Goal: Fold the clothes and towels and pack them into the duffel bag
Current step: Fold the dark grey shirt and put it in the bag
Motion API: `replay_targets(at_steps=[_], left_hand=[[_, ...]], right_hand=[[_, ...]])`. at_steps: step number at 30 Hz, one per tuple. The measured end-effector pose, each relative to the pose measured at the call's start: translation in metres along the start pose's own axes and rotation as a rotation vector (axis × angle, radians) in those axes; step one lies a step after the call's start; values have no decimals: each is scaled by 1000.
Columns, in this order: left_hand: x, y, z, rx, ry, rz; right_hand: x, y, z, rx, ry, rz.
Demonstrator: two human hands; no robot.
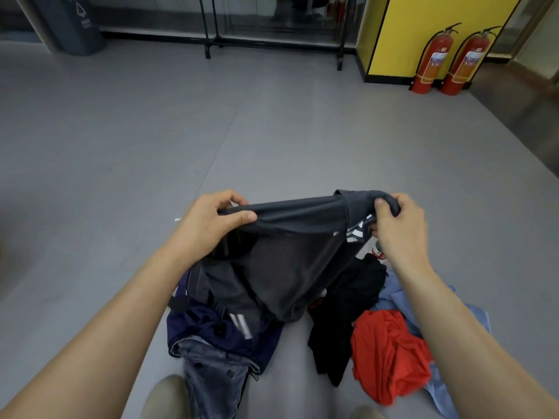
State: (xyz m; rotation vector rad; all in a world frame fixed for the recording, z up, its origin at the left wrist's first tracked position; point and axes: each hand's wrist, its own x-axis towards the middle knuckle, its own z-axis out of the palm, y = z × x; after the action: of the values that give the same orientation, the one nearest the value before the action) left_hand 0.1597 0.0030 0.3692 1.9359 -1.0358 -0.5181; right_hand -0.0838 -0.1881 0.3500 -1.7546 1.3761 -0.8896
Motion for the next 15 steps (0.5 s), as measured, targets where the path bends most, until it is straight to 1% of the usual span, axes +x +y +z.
replay_targets(at_steps=[2,4,6,8,9,10,12,15], left_hand=[[-3,2,6,-89,-33,12],[-5,6,15,-161,-70,25],[-7,12,26,-225,-125,34],[-10,19,34,-265,-189,45],[-10,22,37,-279,-221,48],[-11,24,39,-294,-246,45],[-10,26,37,-308,-257,39],[-8,19,26,-238,-246,28]], right_hand=[[-4,1,1,-241,-156,-5],[-17,0,9,-442,-347,-79],[-39,-11,24,-448,-528,-258],[-63,-22,46,-358,-699,-441],[-72,-25,56,-298,-728,-490],[-77,-30,63,-250,-710,-500],[-75,-37,67,-223,-593,-472],[-58,-34,58,-248,-484,-431]])
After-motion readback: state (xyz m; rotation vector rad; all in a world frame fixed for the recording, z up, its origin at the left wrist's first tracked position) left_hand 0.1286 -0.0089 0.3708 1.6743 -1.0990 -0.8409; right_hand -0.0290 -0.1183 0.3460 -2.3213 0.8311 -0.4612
